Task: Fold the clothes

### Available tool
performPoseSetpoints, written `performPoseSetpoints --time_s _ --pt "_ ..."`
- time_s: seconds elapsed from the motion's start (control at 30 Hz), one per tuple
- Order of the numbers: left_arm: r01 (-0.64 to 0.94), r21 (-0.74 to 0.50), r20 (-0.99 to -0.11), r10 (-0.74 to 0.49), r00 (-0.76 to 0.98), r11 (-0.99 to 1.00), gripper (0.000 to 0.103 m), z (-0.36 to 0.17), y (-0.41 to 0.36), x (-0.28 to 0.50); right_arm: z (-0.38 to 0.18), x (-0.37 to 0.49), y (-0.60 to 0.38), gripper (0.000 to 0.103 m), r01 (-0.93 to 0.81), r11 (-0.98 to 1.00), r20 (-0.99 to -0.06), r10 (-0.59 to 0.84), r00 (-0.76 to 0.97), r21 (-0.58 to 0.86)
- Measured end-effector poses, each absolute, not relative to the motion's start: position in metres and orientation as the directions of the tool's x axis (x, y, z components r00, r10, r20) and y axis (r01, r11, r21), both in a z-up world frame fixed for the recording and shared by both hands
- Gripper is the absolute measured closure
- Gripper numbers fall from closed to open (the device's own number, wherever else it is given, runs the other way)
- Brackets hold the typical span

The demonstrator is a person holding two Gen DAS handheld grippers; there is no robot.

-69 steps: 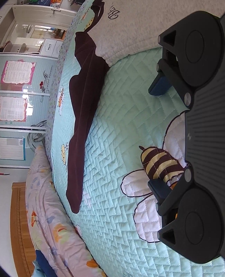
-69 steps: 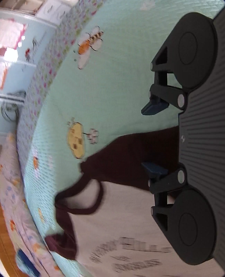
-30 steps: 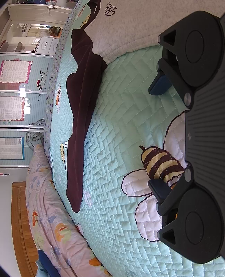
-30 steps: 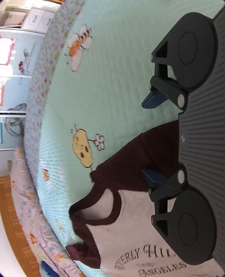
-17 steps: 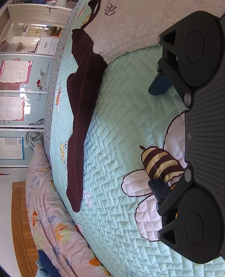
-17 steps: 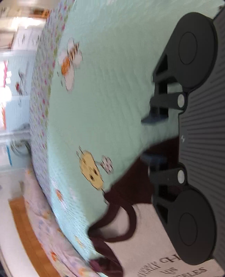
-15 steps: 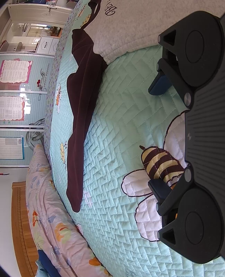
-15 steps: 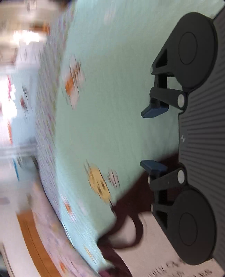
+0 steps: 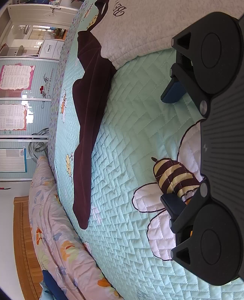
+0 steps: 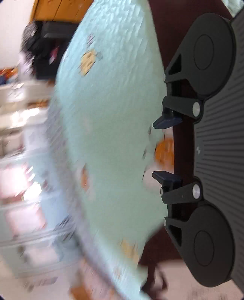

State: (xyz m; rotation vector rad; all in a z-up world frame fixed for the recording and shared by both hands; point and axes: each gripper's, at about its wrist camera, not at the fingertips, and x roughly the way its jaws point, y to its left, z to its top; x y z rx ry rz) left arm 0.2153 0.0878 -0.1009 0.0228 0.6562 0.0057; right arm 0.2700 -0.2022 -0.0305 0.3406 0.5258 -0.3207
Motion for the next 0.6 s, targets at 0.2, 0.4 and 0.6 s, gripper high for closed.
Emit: performPoseSetpoints --time_s 0.2,0.4,0.6 --pt "0.002 0.021 -0.609 0.011 0.793 1.0 0.0 -0.101 0.087 0.217 -0.037 0.245 -0.15 0.038 0.267 0.868 -0.53 -0.006 0.848 0.418" --pt "0.002 0.019 -0.608 0.01 0.794 1.0 0.0 -0.101 0.087 0.216 -0.073 0.208 -0.121 0.038 0.273 0.65 -0.479 0.162 0.863 0.71" --pt "0.0 0.019 -0.607 0.011 0.795 1.0 0.0 -0.101 0.086 0.216 -0.076 0.202 -0.11 0.038 0.32 0.566 -0.438 0.082 0.895 0.76"
